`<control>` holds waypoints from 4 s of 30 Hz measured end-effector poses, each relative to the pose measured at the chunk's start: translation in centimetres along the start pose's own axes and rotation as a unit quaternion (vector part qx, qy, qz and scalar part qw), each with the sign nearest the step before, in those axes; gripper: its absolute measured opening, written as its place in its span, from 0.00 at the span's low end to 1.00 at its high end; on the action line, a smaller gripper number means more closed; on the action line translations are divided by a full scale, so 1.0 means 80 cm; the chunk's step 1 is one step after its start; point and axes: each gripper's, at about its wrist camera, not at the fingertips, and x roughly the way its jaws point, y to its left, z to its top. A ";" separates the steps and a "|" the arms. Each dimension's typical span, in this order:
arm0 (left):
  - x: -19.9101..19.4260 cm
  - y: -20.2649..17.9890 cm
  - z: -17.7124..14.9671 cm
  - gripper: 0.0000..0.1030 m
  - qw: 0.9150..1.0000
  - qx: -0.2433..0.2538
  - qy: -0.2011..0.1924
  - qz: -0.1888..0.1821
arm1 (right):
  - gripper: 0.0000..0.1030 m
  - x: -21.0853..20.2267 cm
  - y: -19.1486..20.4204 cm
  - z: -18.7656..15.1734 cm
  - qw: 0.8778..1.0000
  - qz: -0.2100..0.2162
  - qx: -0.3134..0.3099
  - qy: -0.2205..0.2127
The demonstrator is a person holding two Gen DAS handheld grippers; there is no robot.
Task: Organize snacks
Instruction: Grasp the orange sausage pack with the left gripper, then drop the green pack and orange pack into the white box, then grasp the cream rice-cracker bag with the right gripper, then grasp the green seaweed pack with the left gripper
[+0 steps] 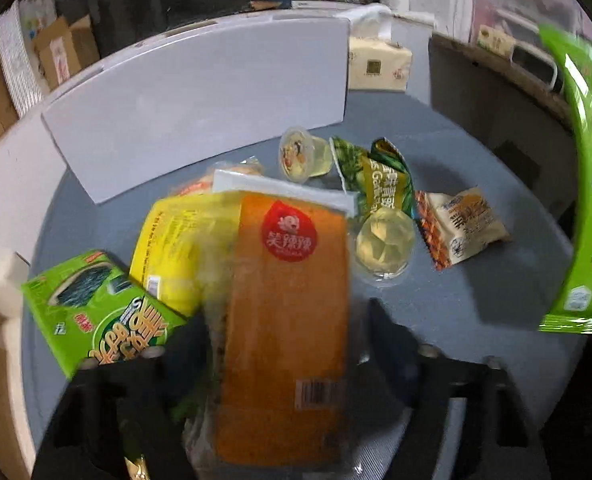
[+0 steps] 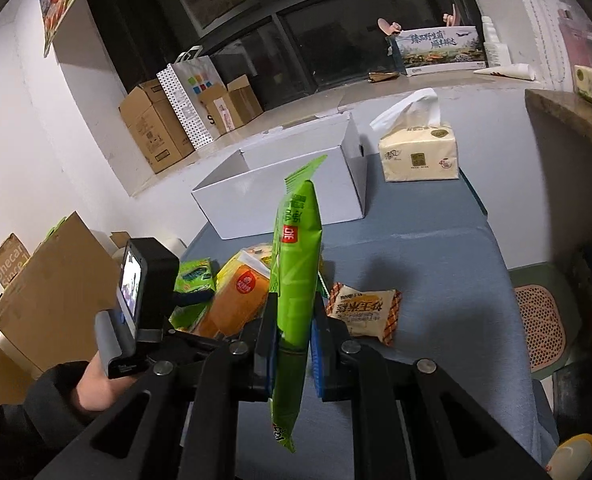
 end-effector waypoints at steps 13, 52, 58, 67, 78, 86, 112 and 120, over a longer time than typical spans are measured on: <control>-0.134 0.069 0.010 0.56 0.984 -0.081 -0.125 -0.095 | 0.13 0.015 0.013 0.020 1.000 0.010 -0.013 -0.005; -0.120 0.226 0.217 1.00 0.972 -0.136 -0.192 -0.012 | 1.00 0.191 0.031 0.287 0.998 -0.042 -0.046 -0.009; -0.188 0.181 0.150 1.00 0.969 -0.094 -0.227 -0.028 | 1.00 0.112 0.054 0.223 0.992 -0.025 -0.116 -0.042; -0.205 0.124 0.017 1.00 0.975 -0.110 -0.188 -0.052 | 1.00 0.046 0.040 0.066 0.989 -0.039 -0.144 0.005; -0.204 0.118 -0.057 1.00 0.973 -0.158 -0.166 -0.042 | 1.00 0.066 0.009 -0.041 0.982 -0.086 -0.140 0.087; -0.198 0.127 -0.067 1.00 0.972 -0.174 -0.157 -0.035 | 1.00 0.107 -0.015 -0.025 0.980 -0.118 -0.120 0.107; -0.132 0.128 -0.066 1.00 0.979 -0.174 -0.098 -0.034 | 0.66 0.106 -0.032 -0.015 0.986 -0.126 -0.073 0.085; -0.048 0.143 -0.012 1.00 0.974 -0.227 -0.028 -0.004 | 0.66 0.050 -0.020 -0.015 0.989 -0.129 -0.067 0.039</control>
